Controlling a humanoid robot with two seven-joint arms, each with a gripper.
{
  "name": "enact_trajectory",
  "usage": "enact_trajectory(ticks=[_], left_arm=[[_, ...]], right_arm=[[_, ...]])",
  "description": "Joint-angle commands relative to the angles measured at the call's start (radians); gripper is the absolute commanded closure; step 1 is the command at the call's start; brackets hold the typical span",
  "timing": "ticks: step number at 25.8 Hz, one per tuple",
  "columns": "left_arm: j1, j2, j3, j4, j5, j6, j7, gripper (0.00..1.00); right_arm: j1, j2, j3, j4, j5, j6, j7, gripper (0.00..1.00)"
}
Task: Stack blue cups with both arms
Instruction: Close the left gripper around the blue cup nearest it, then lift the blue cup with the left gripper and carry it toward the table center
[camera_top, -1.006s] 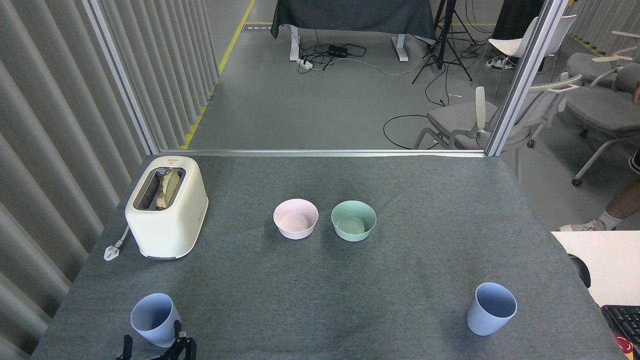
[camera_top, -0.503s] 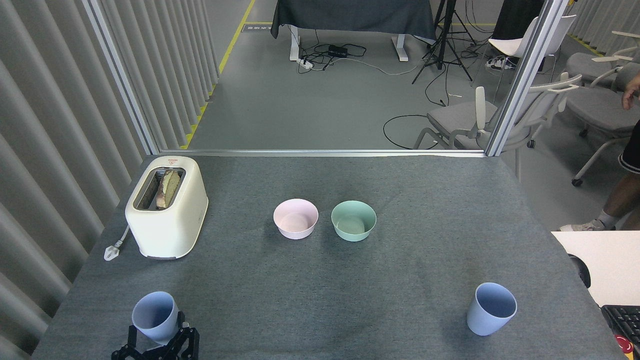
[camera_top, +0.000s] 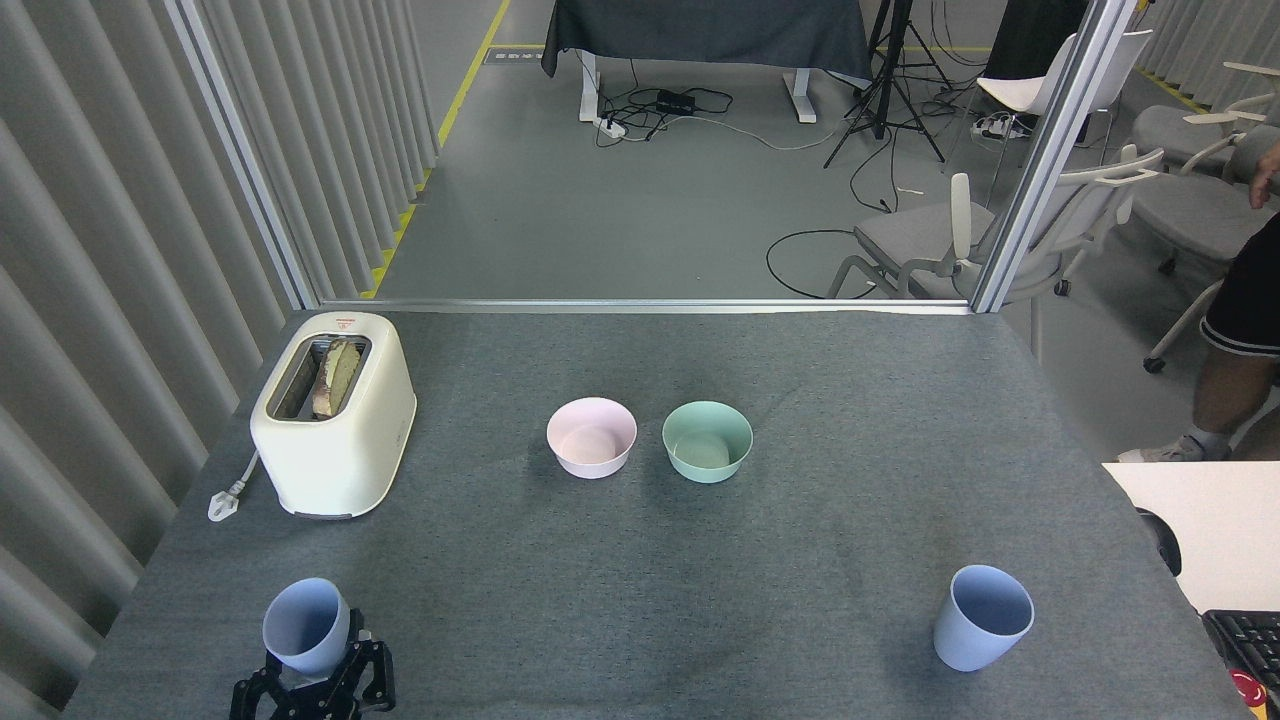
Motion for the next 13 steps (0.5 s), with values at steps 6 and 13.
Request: enact_trajectory(ticks=[6,13], left_arm=[[0.036,-0.003,-0.056,-0.134,-0.017,-0.106,-0.002,0.44],[-0.030,-0.057,-0.407,-0.097,-0.239,-0.111,-0.002,0.45]], right_arm=[[0.000,0.000,0.006,0.005,0.002,0.003,0.000,0.00],[0.000,0.000,0.049,0.006,0.002,0.039,-0.001,0.00]])
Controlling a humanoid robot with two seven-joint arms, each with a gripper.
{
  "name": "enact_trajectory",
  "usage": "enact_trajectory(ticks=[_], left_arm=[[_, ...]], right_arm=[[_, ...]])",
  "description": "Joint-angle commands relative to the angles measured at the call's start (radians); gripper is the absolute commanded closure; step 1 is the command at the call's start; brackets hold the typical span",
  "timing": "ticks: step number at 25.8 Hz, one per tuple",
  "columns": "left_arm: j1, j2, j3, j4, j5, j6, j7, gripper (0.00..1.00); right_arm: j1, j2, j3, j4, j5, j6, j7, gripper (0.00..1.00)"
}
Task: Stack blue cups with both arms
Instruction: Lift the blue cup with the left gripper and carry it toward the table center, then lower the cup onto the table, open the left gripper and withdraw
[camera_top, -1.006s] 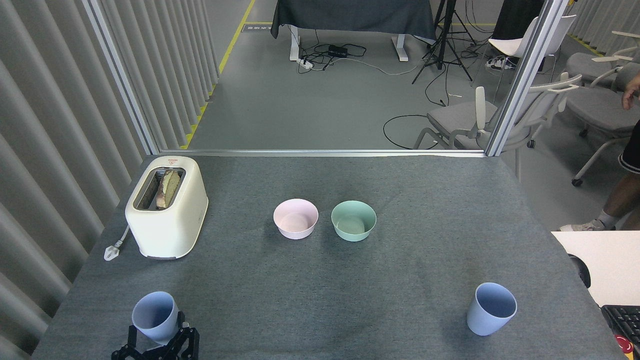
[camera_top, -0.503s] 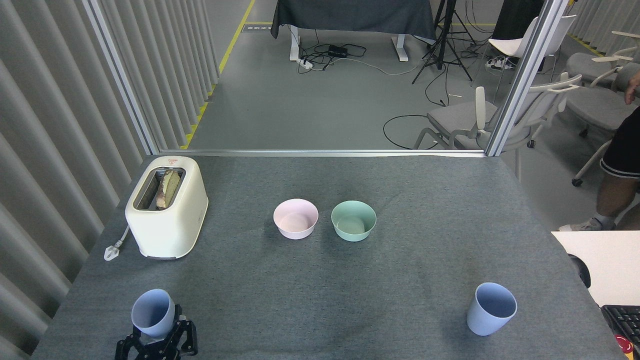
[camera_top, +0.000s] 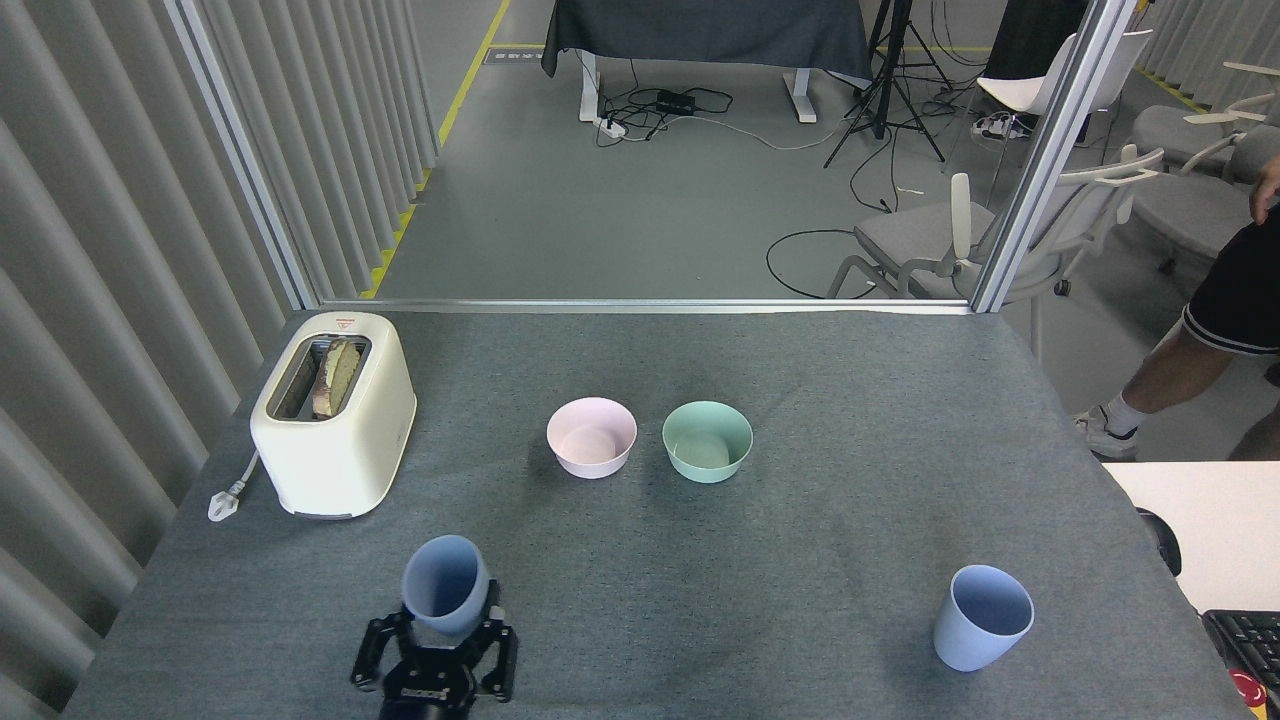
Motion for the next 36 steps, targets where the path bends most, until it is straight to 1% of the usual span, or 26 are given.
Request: enact_trajectory(ticks=[1,3,5,9,15,20,25,26,27,28,29,30,36], left_arm=[[-0.025,-0.067,-0.136,0.055,-0.168,0.006,-0.001,0.45],[-0.021,-0.107,-0.145,0.081,-0.220,0.004,-0.001,0.44],[-0.014,-0.105,-0.168,0.103,-0.224,0.004,-0.001,0.44],[-0.002,-0.098,-0.166,0.134,-0.226,0.004,-0.001,0.44],[-0.036,-0.102,-0.171,0.170,-0.227,0.004,-0.001,0.43],[-0.040,-0.113,-0.188,0.207,-0.227,0.004,-0.001,0.42],[-0.045,-0.113,-0.185,0.207,-0.221,0.006,-0.001,0.38],[-0.047,-0.113,-0.185,0.207,-0.218,0.006,-0.001,0.34],[-0.047,-0.113,-0.183,0.207,-0.217,0.006,-0.001,0.27],[-0.048,-0.114,-0.183,0.209,-0.214,0.007,-0.001,0.19],[-0.048,-0.113,-0.183,0.209,-0.211,0.007,-0.001,0.07],[-0.048,-0.113,-0.180,0.210,-0.209,0.009,-0.001,0.00],[-0.030,-0.107,-0.174,0.199,-0.197,0.007,-0.001,0.00]], right_arm=[[0.000,0.000,0.014,0.000,0.000,0.013,-0.001,0.00],[-0.002,-0.002,0.012,0.000,0.000,0.013,-0.001,0.00],[-0.002,-0.002,0.011,0.000,-0.001,0.013,-0.003,0.00],[-0.002,-0.002,0.011,0.003,-0.001,0.013,-0.003,0.00],[-0.003,-0.003,0.012,0.016,0.000,0.013,-0.007,0.00],[-0.003,-0.005,0.012,0.022,0.000,0.014,-0.007,0.00],[-0.003,-0.006,0.015,0.022,0.000,0.014,-0.009,0.00],[-0.003,-0.005,0.015,0.022,0.000,0.014,-0.009,0.00],[-0.003,-0.005,0.015,0.022,0.000,0.014,-0.009,0.00],[-0.003,-0.005,0.015,0.022,0.000,0.016,-0.011,0.00],[-0.002,-0.003,0.015,0.022,0.000,0.017,-0.011,0.00],[-0.002,-0.003,0.015,0.022,0.000,0.017,-0.011,0.00],[-0.002,-0.003,0.017,0.023,0.000,0.017,-0.012,0.00]])
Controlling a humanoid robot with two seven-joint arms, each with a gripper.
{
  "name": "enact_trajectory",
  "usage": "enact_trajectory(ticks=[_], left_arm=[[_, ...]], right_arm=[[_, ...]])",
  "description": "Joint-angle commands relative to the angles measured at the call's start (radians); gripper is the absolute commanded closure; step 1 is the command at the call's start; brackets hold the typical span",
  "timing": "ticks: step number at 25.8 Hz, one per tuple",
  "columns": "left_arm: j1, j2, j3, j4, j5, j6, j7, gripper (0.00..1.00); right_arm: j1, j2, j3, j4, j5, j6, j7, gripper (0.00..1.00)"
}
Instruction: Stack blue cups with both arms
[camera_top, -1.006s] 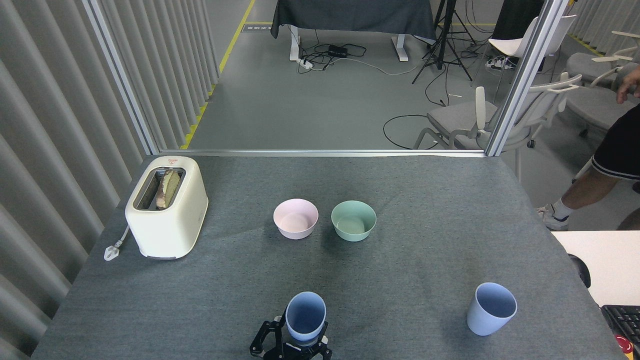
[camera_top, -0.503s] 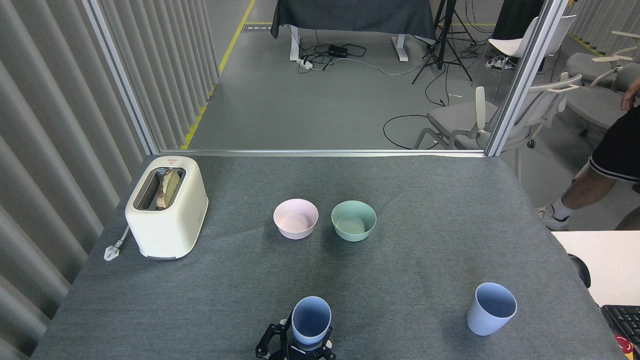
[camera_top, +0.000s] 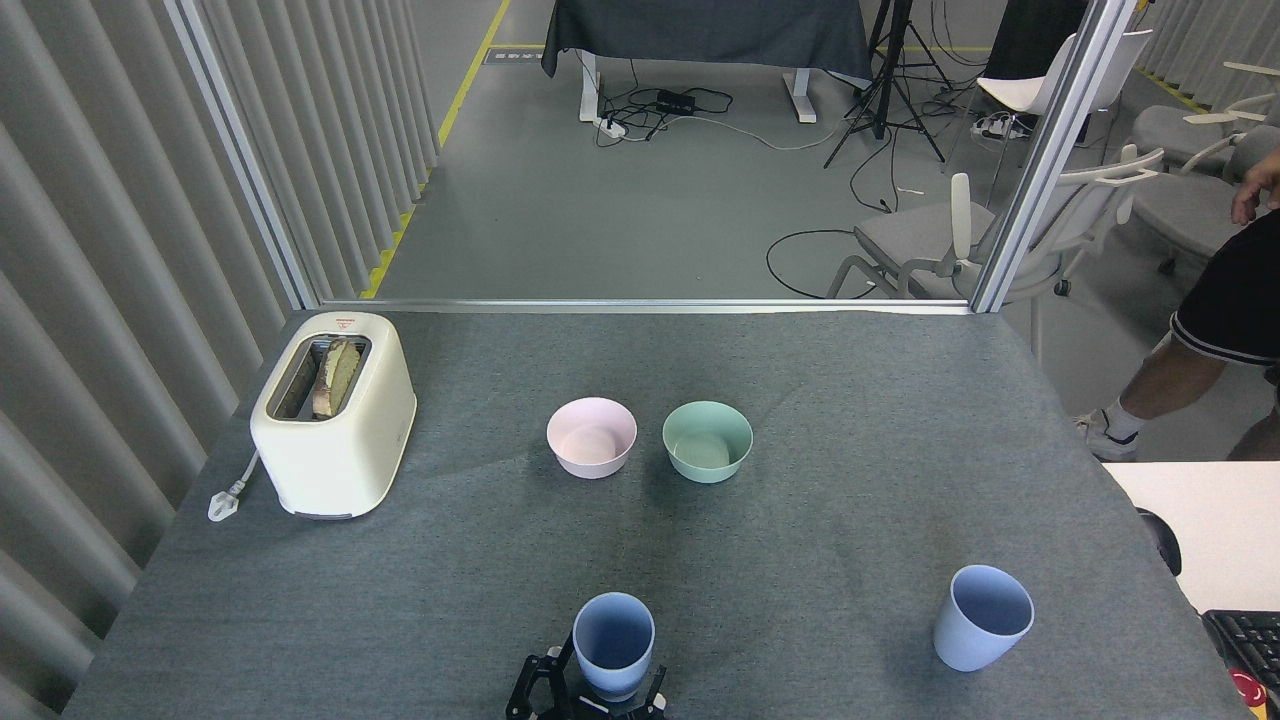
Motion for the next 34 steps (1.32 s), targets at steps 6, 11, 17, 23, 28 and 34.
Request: enact_trajectory(ticks=[6,11,17,23,28,34], left_arm=[[0.069,0.012,0.044,-0.065,0.045,0.002,0.006,0.00],[0.147,0.035,0.072,-0.156,0.048,0.002,0.006,0.00],[0.287,0.099,0.112,-0.326,0.048,0.002,0.006,0.00],[0.406,0.162,0.185,-0.438,0.060,0.002,0.006,0.00],[0.437,0.177,0.323,-0.449,0.229,-0.015,0.006,0.00],[0.452,0.200,0.360,-0.440,0.279,-0.015,0.006,0.00]], right_arm=[[0.000,0.002,0.007,0.001,0.000,0.001,0.000,0.00],[0.000,0.002,0.007,0.001,0.000,0.001,0.000,0.00],[0.000,0.002,0.005,0.001,-0.001,0.001,0.000,0.00],[-0.021,0.002,-0.026,0.050,-0.008,0.001,0.012,0.00],[-0.087,-0.006,-0.081,0.091,-0.005,0.006,0.124,0.00],[-0.207,-0.047,-0.115,0.117,0.002,0.006,0.238,0.00]])
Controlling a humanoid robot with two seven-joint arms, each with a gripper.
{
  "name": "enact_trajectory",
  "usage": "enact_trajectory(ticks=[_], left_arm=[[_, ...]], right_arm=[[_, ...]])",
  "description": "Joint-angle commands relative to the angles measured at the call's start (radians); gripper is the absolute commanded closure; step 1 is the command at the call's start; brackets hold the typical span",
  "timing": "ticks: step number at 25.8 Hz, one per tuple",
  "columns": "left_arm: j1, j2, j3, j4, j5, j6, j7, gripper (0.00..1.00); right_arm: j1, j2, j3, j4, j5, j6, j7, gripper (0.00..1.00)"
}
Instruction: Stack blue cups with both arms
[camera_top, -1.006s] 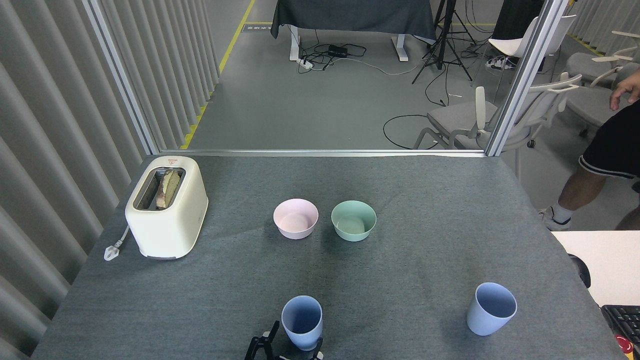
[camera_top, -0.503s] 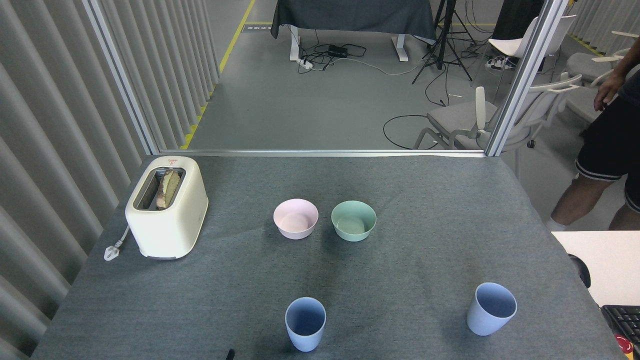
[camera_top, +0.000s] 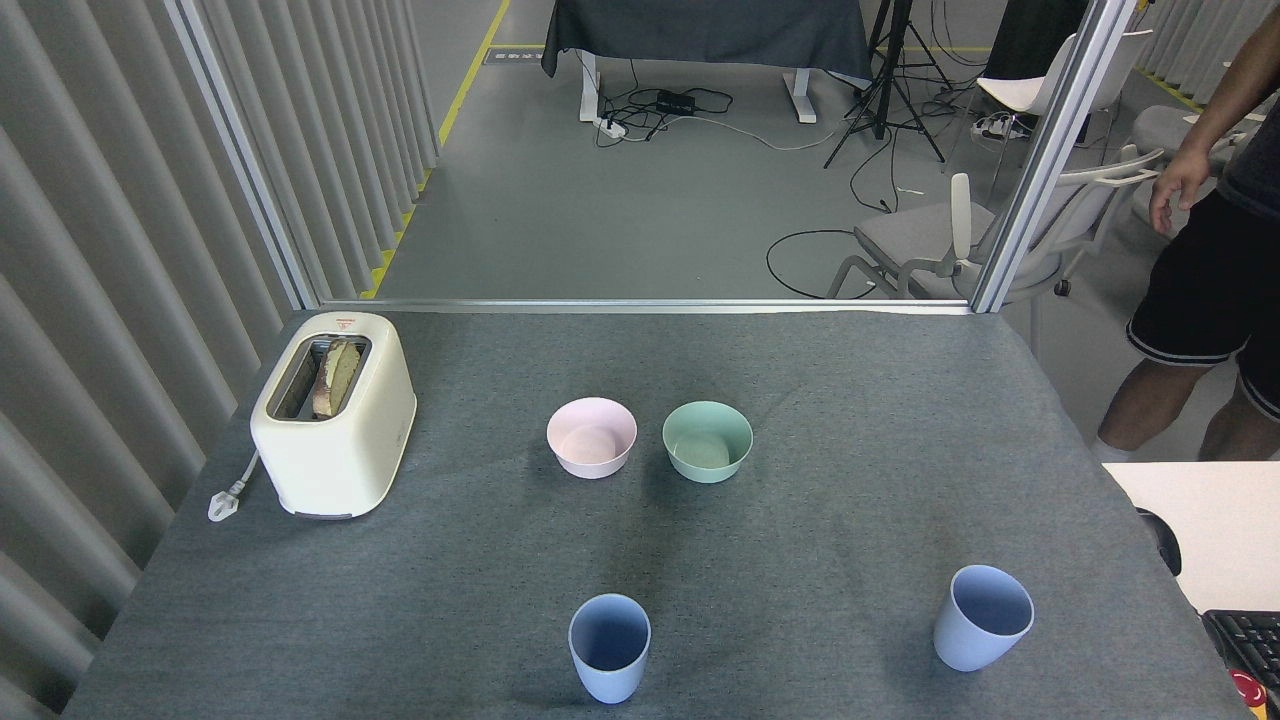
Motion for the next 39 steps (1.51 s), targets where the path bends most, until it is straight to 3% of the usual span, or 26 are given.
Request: enact_trajectory(ticks=[1,4,8,13,34,36,39], left_arm=[[0.009,0.007,0.013,0.002,0.018,0.000,0.002,0.00],[0.013,0.004,0.013,0.002,0.018,0.000,0.003,0.00],[0.010,0.003,0.013,0.002,0.018,0.000,0.003,0.00],[0.010,0.003,0.013,0.004,0.018,0.002,0.003,0.00],[0.010,-0.002,0.011,0.005,0.018,0.002,0.009,0.00],[0.010,-0.002,0.010,0.005,0.018,0.002,0.009,0.00],[0.010,-0.002,0.008,0.007,0.018,0.002,0.009,0.00]], right_arm=[[-0.098,-0.047,-0.011,0.033,0.003,0.000,0.091,0.00],[-0.186,-0.084,-0.010,0.092,0.005,-0.001,0.107,0.00],[-0.298,-0.095,-0.007,0.187,0.005,-0.006,0.108,0.00],[-0.364,-0.116,0.016,0.243,0.005,-0.009,0.108,0.00],[-0.488,-0.116,0.052,0.323,0.005,-0.003,0.119,0.00],[-0.488,-0.116,0.062,0.328,0.005,0.000,0.130,0.02],[-0.490,-0.113,0.065,0.334,0.005,0.000,0.130,0.15]])
